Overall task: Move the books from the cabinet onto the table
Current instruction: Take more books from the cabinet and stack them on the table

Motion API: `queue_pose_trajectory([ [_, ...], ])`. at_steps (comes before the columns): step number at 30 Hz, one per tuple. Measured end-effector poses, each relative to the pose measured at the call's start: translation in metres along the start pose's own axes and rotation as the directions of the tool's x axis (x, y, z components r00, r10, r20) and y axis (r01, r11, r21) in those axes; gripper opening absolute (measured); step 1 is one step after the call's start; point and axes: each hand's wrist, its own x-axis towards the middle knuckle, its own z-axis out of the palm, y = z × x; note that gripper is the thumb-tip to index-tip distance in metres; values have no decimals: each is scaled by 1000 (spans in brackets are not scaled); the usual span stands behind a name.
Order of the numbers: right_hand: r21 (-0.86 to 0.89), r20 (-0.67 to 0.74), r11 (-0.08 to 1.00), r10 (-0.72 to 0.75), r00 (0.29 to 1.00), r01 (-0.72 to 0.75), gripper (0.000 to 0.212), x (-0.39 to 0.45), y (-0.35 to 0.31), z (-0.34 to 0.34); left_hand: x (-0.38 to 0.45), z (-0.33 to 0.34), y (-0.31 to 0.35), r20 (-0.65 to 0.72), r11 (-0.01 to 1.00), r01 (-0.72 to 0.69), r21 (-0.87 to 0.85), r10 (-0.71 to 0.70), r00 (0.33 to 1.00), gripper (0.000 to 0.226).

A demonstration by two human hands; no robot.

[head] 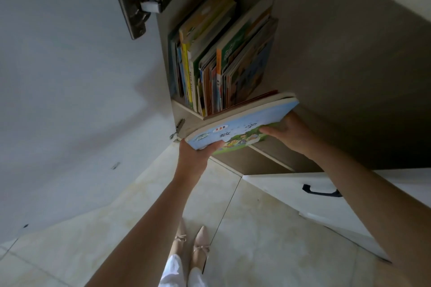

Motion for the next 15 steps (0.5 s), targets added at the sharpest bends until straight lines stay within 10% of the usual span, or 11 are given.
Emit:
queue_pose_trajectory([
  [15, 133, 100, 978, -172, 980, 158, 36, -115, -51, -12, -104, -32, 69, -101, 972, 198, -127, -212, 972, 45],
])
